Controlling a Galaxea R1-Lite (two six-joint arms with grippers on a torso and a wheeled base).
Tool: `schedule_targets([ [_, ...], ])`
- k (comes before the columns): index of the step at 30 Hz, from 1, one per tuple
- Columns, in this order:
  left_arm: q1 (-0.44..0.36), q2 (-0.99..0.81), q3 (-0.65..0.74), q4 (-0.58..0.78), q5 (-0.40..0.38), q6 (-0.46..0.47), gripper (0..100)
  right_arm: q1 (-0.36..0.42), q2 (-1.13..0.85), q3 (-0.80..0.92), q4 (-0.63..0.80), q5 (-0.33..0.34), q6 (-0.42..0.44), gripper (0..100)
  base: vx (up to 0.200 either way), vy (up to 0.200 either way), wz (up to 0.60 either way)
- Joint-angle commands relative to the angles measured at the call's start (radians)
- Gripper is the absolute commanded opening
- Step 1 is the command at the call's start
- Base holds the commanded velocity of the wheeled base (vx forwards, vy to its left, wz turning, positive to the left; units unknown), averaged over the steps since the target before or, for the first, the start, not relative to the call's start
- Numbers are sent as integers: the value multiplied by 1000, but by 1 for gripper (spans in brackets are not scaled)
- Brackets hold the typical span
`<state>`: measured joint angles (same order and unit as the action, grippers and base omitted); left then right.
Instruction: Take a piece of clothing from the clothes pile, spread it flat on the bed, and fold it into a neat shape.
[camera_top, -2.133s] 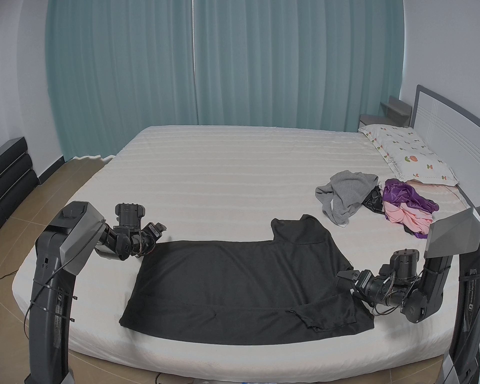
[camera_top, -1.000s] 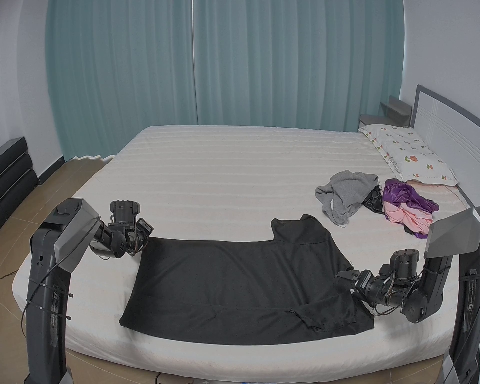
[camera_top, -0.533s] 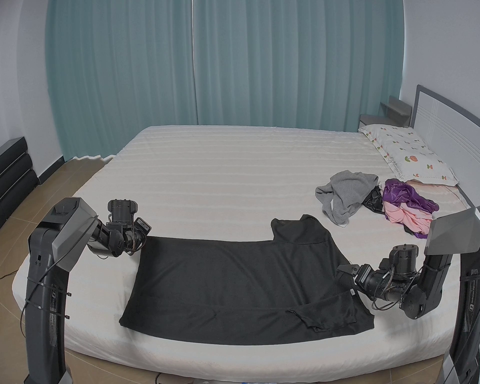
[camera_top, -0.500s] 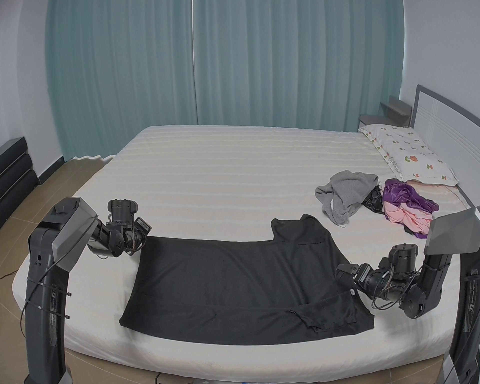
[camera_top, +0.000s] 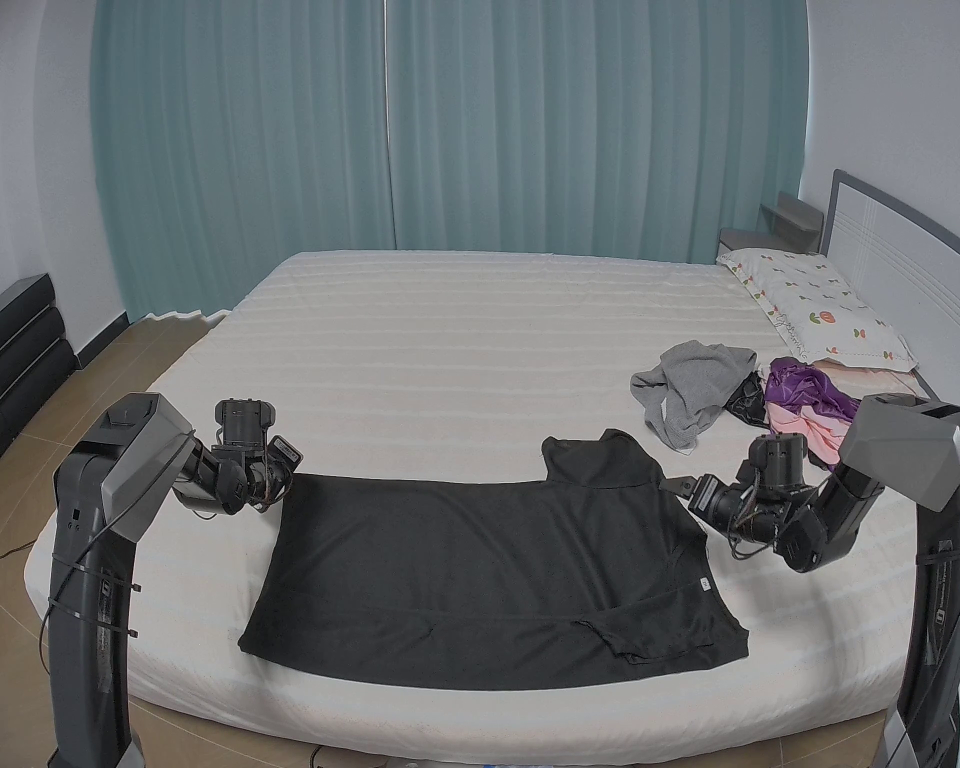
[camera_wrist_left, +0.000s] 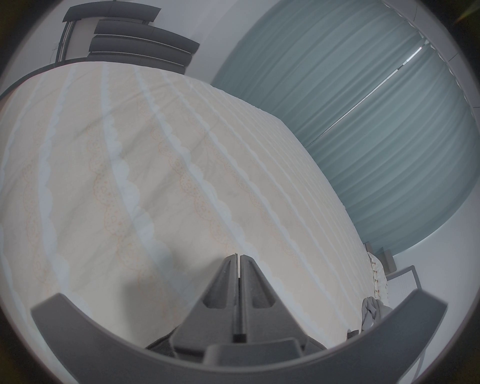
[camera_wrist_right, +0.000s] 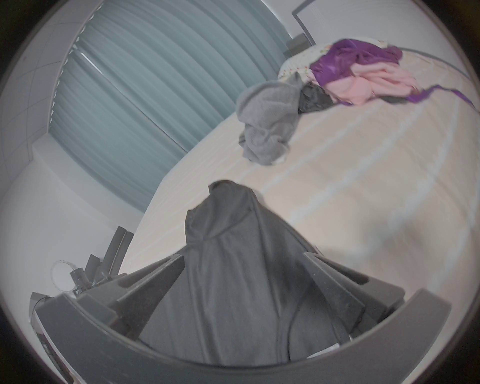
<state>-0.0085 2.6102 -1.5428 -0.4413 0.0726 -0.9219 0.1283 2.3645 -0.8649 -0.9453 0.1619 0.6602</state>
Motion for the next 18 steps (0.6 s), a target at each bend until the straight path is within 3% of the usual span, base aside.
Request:
schedule_targets([
  [1,-1,-12,13,-2,0,-2,0,30,124,-253,128,-58,-56,100,0,0,0],
  [6,-1,-12,18,-4,0,-2,0,30,226,-413,218,-61,-113,100,0,0,0],
  [18,-1,-10,16,-4,-2,0,0,22,358,-686,235,-91,-114,100,0,0,0],
])
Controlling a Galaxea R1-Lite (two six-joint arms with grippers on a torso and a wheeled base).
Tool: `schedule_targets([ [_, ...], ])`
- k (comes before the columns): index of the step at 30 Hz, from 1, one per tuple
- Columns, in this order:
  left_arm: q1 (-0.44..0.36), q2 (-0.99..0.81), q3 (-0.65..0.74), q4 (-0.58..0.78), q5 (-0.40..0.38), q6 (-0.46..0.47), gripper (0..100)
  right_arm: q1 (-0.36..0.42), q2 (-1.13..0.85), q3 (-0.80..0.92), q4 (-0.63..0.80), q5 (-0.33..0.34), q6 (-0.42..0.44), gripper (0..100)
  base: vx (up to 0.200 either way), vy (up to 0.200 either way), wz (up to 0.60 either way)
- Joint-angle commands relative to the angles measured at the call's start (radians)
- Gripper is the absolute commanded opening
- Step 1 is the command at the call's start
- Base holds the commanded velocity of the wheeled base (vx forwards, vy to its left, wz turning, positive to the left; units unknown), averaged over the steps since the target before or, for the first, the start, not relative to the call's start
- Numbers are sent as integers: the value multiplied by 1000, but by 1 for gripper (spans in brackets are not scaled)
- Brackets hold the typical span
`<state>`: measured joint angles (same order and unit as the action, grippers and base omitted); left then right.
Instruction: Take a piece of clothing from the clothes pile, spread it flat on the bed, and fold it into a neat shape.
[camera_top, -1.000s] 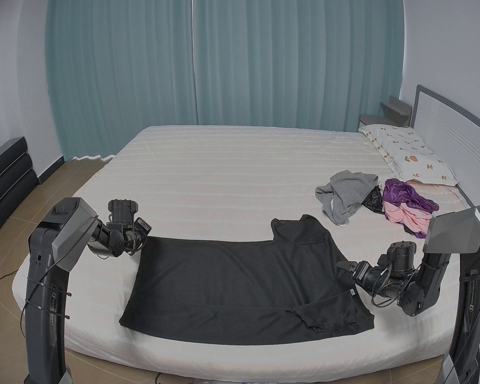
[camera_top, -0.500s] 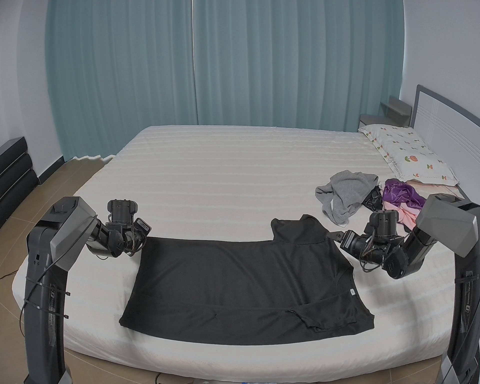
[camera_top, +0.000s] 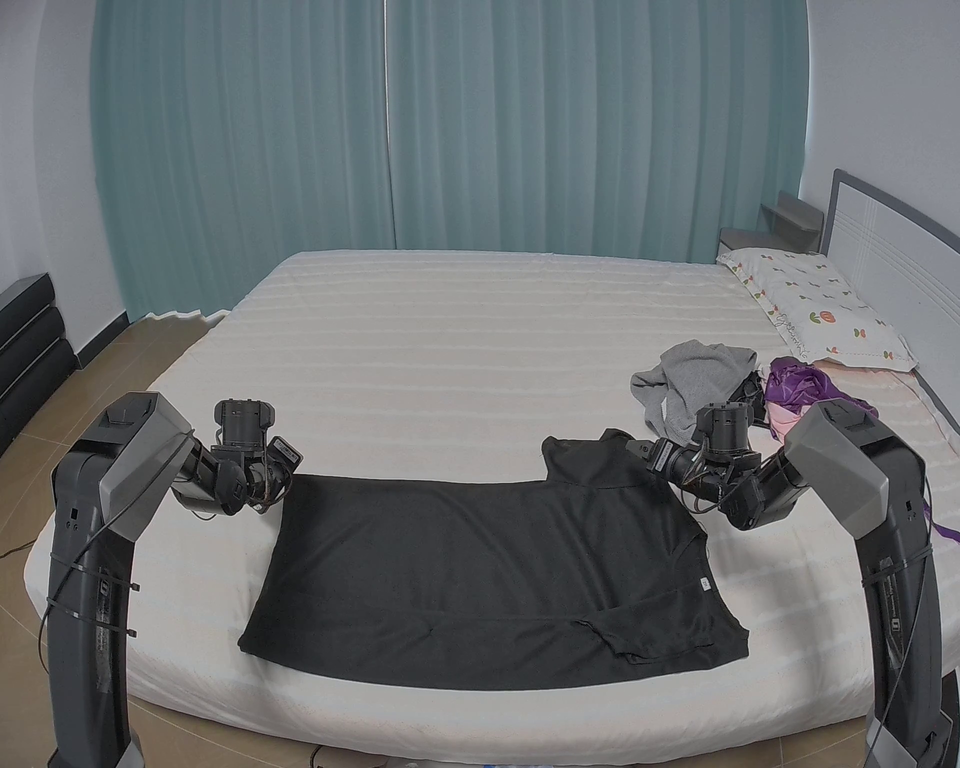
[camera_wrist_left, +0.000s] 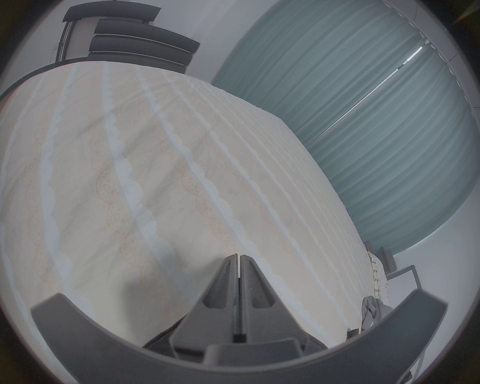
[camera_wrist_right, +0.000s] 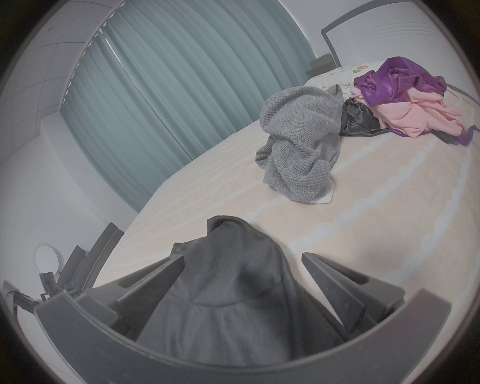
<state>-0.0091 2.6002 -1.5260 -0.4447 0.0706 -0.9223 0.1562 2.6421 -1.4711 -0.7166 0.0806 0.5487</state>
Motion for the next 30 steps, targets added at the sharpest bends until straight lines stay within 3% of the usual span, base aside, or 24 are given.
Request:
schedule_targets([
  [1,0,0,0,0,0,0,0,-6,81,-80,6,-10,-3,100,0,0,0],
  [9,0,0,-2,0,0,0,0,-7,116,-143,26,-10,-1,100,0,0,0],
  [10,0,0,-2,0,0,0,0,-9,116,-143,26,-9,0,0,0,0,0],
  [26,0,-51,29,0,3,-1,0,-37,1,-14,-4,4,68,0,0,0,0],
  [30,5,-89,38,3,5,-49,0,-40,-39,44,-46,25,80,0,0,0,0],
])
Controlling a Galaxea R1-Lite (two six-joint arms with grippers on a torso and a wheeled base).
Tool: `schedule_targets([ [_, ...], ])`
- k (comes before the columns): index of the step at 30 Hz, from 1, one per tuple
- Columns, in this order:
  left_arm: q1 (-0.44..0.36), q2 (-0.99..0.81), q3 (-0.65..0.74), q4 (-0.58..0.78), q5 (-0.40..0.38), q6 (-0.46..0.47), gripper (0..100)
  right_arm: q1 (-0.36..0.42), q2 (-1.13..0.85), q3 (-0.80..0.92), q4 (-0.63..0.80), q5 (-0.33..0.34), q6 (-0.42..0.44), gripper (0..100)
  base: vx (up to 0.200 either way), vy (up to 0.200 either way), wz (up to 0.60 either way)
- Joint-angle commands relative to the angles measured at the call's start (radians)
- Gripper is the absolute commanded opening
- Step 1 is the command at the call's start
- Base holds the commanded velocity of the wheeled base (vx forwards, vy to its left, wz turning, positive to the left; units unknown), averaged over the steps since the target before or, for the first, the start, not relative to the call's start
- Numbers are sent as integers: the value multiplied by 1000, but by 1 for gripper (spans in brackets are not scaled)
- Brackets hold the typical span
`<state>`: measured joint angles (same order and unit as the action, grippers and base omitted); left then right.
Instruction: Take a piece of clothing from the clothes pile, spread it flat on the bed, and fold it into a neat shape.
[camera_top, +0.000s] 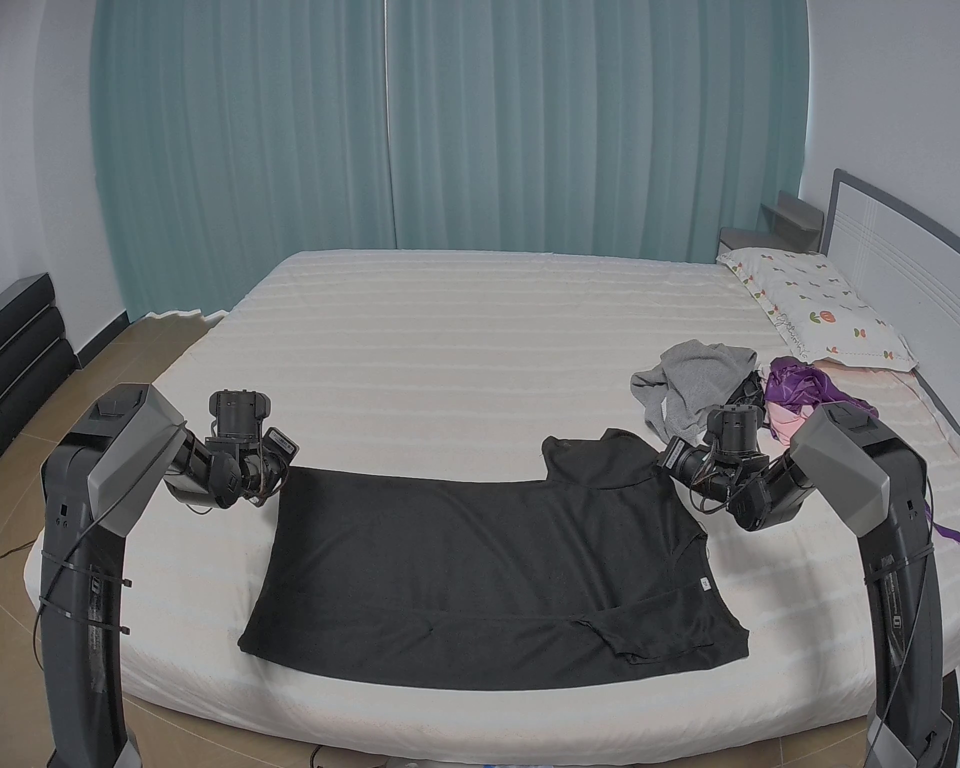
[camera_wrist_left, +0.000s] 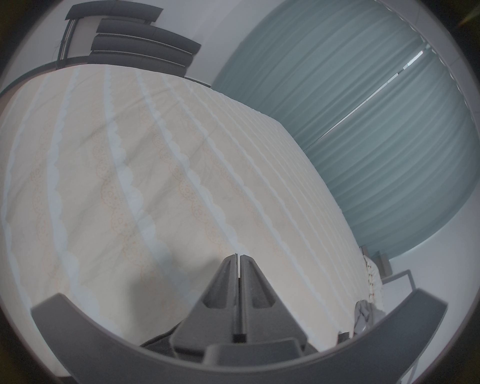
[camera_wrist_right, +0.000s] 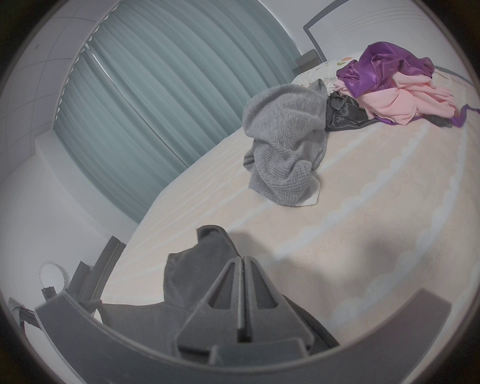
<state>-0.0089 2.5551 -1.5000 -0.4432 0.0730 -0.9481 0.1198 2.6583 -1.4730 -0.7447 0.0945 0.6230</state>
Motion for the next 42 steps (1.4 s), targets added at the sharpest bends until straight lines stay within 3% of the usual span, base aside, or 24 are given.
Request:
schedule_targets([
  [1,9,-55,26,0,-1,-31,0,-6,-63,54,-21,11,7,0,0,0,0],
  [20,29,-130,93,-3,-2,-34,0,-45,-187,250,-188,31,92,0,0,0,0],
  [31,24,-168,187,-109,-22,-24,0,-57,-202,299,-220,33,96,0,0,0,0],
  [42,30,-176,192,-114,-24,-24,0,-63,-221,339,-266,34,98,0,0,0,0],
])
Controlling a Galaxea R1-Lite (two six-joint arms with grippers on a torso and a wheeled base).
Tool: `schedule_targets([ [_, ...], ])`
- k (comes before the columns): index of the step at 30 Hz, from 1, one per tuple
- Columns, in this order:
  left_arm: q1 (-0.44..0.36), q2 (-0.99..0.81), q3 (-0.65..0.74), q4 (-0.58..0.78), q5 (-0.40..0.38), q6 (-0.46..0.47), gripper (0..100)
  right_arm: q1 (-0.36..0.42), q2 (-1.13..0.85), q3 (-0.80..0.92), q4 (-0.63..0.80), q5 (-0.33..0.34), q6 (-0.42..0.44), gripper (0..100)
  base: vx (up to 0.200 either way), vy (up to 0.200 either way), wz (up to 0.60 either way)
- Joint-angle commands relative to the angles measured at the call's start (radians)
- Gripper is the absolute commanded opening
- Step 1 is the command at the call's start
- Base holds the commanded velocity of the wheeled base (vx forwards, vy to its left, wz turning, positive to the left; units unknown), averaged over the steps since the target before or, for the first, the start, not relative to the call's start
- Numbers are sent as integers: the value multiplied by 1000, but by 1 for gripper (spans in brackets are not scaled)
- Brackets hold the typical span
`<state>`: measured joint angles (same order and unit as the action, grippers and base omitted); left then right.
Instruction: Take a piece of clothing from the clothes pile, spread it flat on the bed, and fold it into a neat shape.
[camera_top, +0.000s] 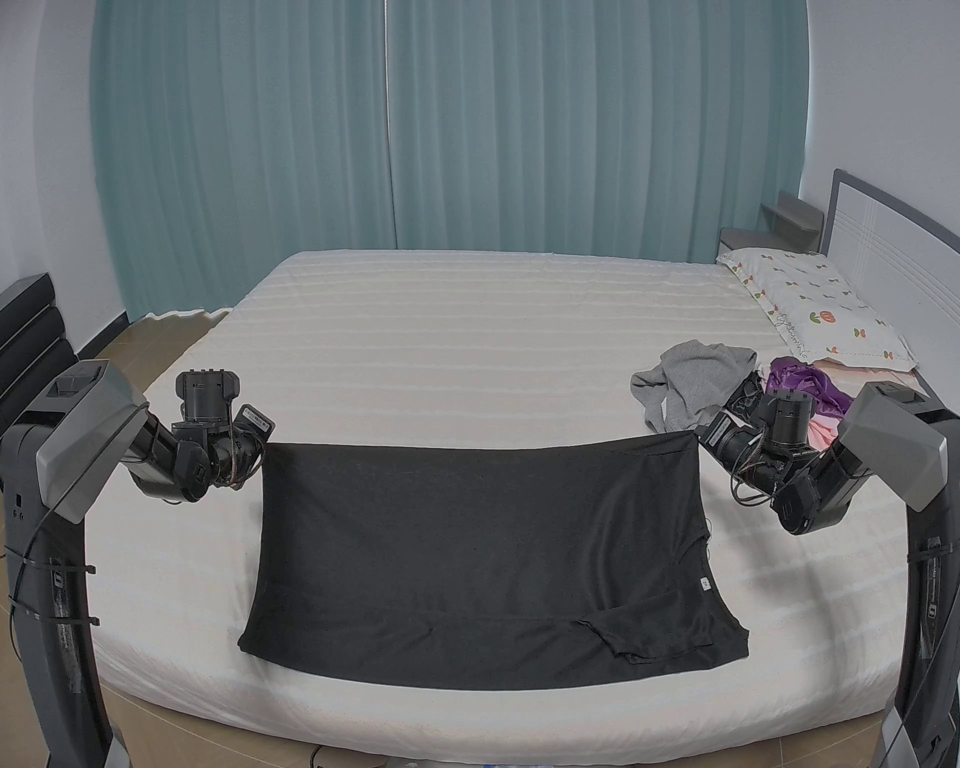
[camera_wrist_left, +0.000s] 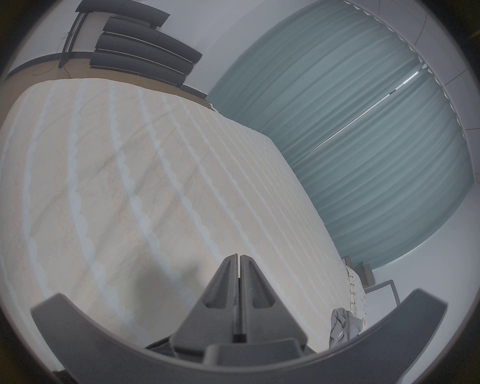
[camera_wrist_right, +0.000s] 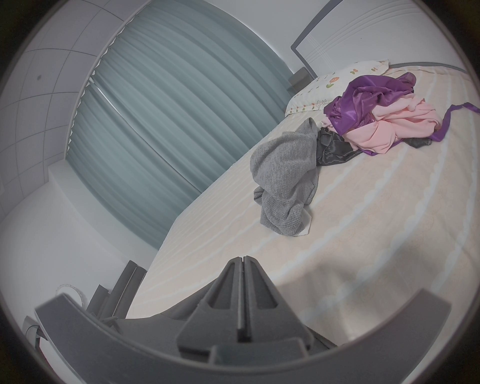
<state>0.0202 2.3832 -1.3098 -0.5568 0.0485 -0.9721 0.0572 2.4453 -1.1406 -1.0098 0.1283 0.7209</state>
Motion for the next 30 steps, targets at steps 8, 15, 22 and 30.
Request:
schedule_targets([
  [8,3,-10,9,6,1,0,0,4,-6,55,-1,19,-3,0,0,0,0],
  [15,0,-79,116,-3,-6,1,0,-2,-88,153,-4,73,-3,0,0,0,0],
  [22,0,-148,230,-52,-6,3,0,-7,-129,262,-73,106,-1,0,0,0,0],
  [30,0,-240,334,-61,-33,4,0,-30,-157,354,-121,131,-4,0,0,0,0],
])
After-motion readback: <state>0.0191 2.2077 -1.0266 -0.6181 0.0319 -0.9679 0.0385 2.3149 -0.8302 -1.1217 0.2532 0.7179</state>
